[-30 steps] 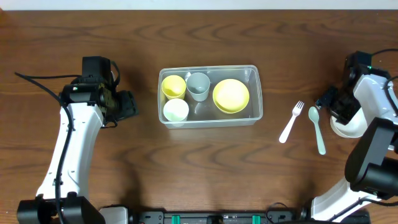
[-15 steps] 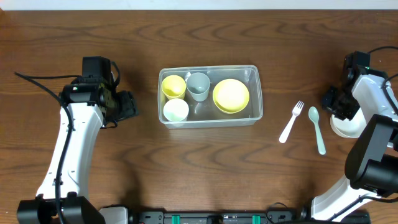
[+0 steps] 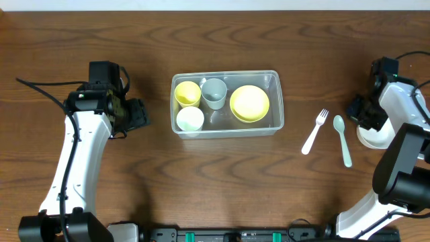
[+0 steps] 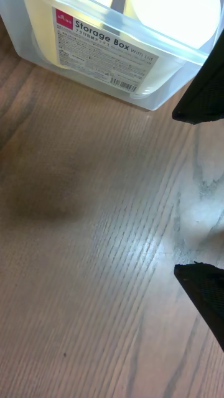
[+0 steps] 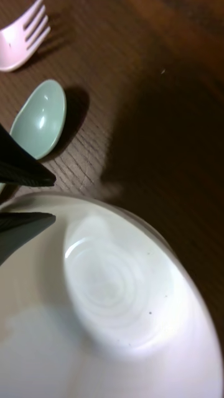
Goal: Pack container
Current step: 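Grasp the white bowl rim with the right gripper, then stack the white bowl onto the yellow bowl in the box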
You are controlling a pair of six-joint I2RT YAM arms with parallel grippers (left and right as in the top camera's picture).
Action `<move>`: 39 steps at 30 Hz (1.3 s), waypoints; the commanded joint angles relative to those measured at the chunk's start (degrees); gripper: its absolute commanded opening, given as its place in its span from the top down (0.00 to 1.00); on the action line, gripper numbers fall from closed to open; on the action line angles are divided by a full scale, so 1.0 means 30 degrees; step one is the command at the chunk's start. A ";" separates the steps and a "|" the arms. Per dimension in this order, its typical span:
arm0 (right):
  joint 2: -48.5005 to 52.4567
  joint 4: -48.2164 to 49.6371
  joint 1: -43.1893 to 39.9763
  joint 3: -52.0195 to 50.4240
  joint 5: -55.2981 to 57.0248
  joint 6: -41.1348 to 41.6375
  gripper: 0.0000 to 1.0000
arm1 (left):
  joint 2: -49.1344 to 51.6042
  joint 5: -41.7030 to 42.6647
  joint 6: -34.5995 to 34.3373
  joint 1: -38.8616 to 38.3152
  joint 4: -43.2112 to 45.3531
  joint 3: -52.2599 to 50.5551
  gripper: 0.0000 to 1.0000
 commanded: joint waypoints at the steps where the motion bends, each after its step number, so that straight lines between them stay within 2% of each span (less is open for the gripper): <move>1: 0.0168 0.0058 -0.0073 -0.0277 0.0284 -0.0073 0.87 | 0.0044 -0.0029 0.0262 0.0117 -0.0066 0.0415 0.28; 3: 0.0168 0.0058 -0.0073 -0.0277 0.0277 -0.0073 0.89 | 0.0044 -0.0029 0.0262 0.0117 -0.0066 0.0415 0.28; 6: 0.0168 0.0109 -0.0073 -0.0277 0.0277 -0.0073 0.99 | 0.0044 -0.0029 0.0262 0.0117 -0.0066 0.0415 0.28; 13: -0.0066 0.0124 0.0102 0.0408 0.0255 -0.0204 0.99 | 0.0044 -0.0022 0.0255 0.0117 -0.0066 0.0415 0.27; 18: -0.1428 -0.1596 0.1224 0.3075 -0.0066 -0.1872 0.99 | 0.0036 -0.0022 0.0255 0.0117 -0.0066 0.0415 0.28; 23: -0.3286 -0.3162 0.4167 0.6331 -0.2616 -0.6178 0.99 | 0.0044 -0.0022 0.0255 0.0117 -0.0058 0.0415 0.28; 27: -0.4211 -0.3402 0.7847 0.7322 -0.3089 -0.8014 0.99 | 0.0044 -0.0022 0.0255 0.0117 -0.0058 0.0415 0.27; 33: -0.3650 -0.2790 1.3172 0.7257 -0.2732 -0.8495 0.99 | 0.0044 -0.0022 0.0255 0.0117 -0.0066 0.0415 0.27; 39: -0.1661 -0.2229 1.5402 0.7242 -0.2382 -0.7592 0.99 | 0.0044 -0.0022 0.0255 0.0117 -0.0066 0.0415 0.27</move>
